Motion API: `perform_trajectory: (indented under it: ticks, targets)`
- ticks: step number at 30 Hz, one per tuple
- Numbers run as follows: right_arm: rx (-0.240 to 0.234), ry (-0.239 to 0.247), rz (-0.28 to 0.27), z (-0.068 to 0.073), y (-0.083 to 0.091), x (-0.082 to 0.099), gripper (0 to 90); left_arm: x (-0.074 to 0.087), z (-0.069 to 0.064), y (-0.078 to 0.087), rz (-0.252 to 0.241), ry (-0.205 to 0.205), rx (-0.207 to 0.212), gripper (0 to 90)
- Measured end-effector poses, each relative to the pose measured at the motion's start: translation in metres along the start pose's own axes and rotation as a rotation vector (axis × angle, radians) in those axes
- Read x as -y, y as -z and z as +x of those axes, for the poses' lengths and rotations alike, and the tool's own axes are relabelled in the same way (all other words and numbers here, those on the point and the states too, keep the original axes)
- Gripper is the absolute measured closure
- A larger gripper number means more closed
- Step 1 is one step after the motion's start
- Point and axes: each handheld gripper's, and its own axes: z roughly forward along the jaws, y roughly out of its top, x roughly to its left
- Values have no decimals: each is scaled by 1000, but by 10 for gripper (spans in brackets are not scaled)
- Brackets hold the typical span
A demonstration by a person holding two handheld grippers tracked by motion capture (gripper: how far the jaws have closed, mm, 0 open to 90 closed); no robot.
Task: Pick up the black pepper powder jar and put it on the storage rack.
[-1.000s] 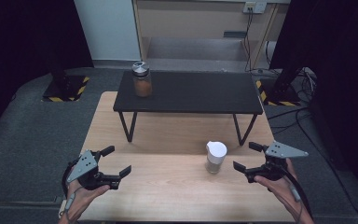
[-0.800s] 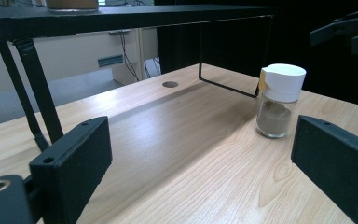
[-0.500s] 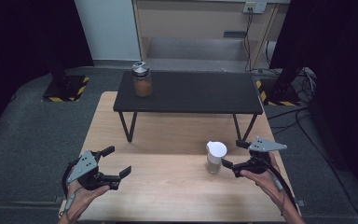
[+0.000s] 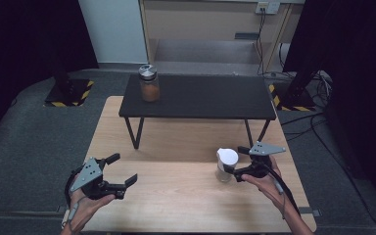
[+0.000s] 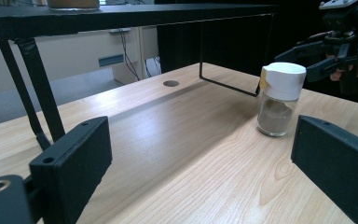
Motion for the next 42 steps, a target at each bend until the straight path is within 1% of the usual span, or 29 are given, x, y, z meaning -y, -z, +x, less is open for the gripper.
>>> perform_trajectory:
  ticks: [3,6,8,13,14,16,18,20,24,27,29,32,36,42]
  targets:
    - [-8,-4,-1,-1,-6,2,68,0,0,0,1,-1,-2,39]
    - [-13,8,4,-2,-10,2,94,0,0,0,1,-1,-3,39]
    - [-4,26,6,-1,-12,2,140,0,0,1,2,-2,-3,38]
    - [-24,47,8,-5,-16,5,286,0,0,1,2,-2,-5,39]
    - [-16,60,5,-4,-15,6,300,0,0,1,2,-1,-5,38]
    - [-11,76,3,-2,-15,7,304,0,0,1,2,-1,-5,38]
    - [-8,82,7,-2,-15,6,306,0,0,1,2,0,-6,39]
    - [-9,76,9,-2,-14,5,306,0,0,1,2,0,-6,39]
    - [-5,82,18,0,-14,3,306,0,0,1,1,1,-6,39]
    - [-12,75,22,0,-13,2,307,0,0,1,3,-4,-4,39]
    - [-11,83,28,2,-11,0,307,0,0,1,3,-4,-3,39]
    - [-13,88,22,2,-7,-3,308,0,0,0,6,-6,-2,39]
    - [-28,93,14,1,2,-12,308,0,0,0,4,-4,-3,39]
    - [-67,112,18,-1,16,-31,309,0,-1,0,7,-5,-4,39]
